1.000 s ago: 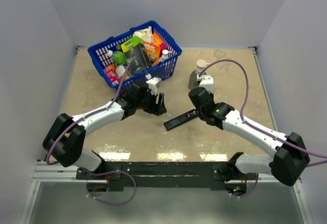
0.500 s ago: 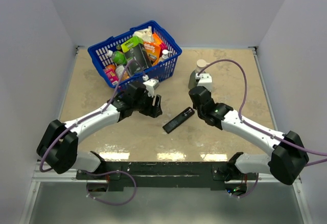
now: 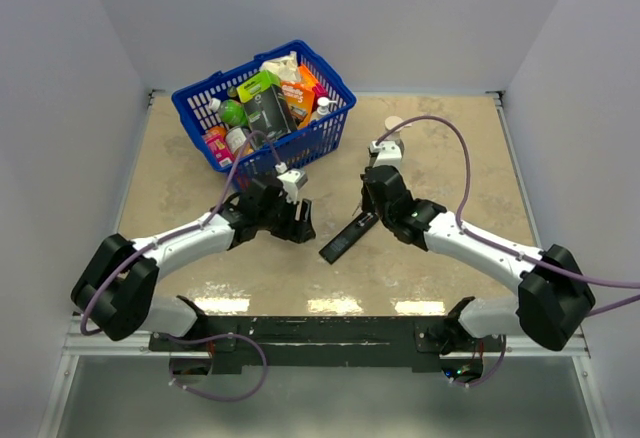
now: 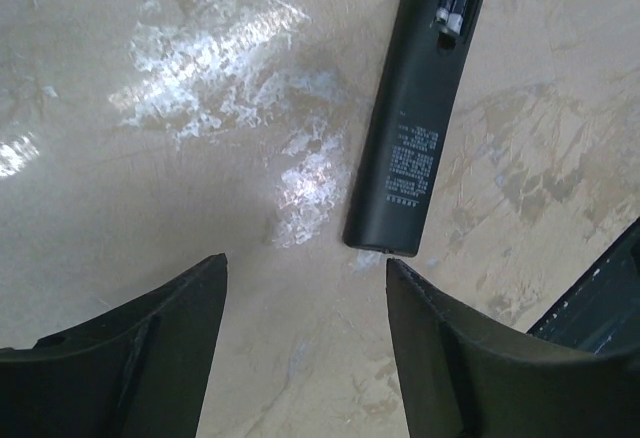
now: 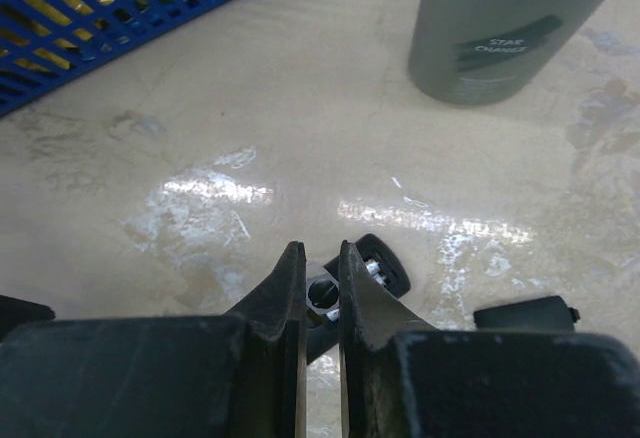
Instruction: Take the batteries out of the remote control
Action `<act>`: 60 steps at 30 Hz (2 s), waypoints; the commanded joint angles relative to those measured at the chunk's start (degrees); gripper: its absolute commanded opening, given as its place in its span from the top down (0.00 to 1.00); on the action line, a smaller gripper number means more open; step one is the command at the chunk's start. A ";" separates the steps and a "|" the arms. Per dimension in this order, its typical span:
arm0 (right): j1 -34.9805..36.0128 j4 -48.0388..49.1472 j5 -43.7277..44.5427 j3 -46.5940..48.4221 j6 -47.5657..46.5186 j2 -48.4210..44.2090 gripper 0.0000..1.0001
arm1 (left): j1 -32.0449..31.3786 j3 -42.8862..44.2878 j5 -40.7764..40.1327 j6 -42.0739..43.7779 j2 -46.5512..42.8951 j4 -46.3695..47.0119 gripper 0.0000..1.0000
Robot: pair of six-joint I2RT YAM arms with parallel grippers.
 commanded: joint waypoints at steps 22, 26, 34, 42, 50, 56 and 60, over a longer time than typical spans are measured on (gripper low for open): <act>0.02 -17.62 2.08 3.42 7.32 -11.96 1.00 | -9.05 0.15 8.50 -5.27 14.97 19.43 0.37; 0.02 -22.71 6.57 6.41 10.22 -11.70 1.00 | -11.69 -2.39 9.02 -8.86 15.94 24.96 0.38; 0.02 -22.28 7.36 8.53 11.19 -12.75 1.00 | -16.18 -4.77 8.40 -13.87 14.54 31.82 0.39; 0.02 -21.40 7.72 11.16 15.75 -9.77 1.00 | -15.39 -5.66 -3.09 -13.98 4.17 24.40 0.36; 0.02 -8.17 -1.11 8.28 4.55 -8.62 1.00 | -2.57 -7.41 0.12 -14.33 -4.61 20.41 0.35; 0.10 7.24 -10.03 0.89 -17.88 -12.66 1.00 | 0.87 -4.07 1.55 -8.44 -7.26 13.03 0.34; -0.77 10.50 -19.04 -1.13 -33.34 -13.10 1.00 | 1.40 -4.42 2.95 -8.52 -8.40 12.93 0.34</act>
